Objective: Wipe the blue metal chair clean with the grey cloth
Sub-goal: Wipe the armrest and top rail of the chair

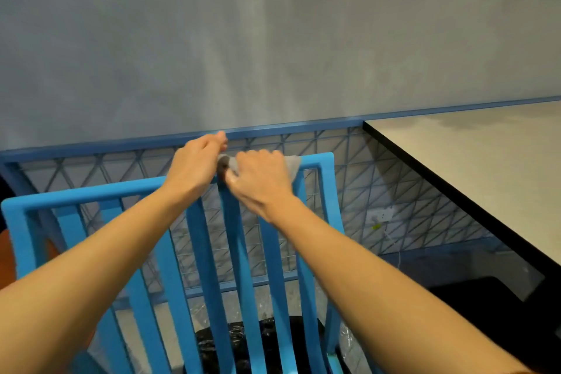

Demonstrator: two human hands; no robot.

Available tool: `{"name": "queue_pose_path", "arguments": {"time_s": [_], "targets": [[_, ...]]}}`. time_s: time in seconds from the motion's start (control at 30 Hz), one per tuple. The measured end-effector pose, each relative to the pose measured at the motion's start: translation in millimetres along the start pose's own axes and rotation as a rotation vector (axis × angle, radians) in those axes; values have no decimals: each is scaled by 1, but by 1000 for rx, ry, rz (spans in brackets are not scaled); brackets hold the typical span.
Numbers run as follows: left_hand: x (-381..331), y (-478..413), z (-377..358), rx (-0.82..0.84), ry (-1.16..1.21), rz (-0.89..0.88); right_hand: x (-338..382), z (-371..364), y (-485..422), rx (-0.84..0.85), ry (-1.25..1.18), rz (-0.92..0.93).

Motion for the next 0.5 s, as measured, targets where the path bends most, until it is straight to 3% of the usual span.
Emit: {"name": "queue_pose_path", "arguments": {"time_s": [0.1, 0.3, 0.4, 0.5], "targets": [[17, 19, 15, -104, -182, 23, 29, 1, -19, 58, 6, 38], [20, 37, 4, -177, -221, -81, -2, 1, -1, 75, 2, 310], [20, 38, 3, -182, -319, -130, -71, 4, 15, 2, -42, 239], [17, 43, -1, -194, -377, -211, -136, -1, 41, -68, -134, 58]]}}
Point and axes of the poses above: each hand's wrist, its own y-axis away from the middle knuckle, its own z-axis out of the back of the hand, x = y × z, the point moved 8 cm from there along -y, towards the middle knuckle, and after that the axes turned 14 degrees about x, right-handed, at the moved point
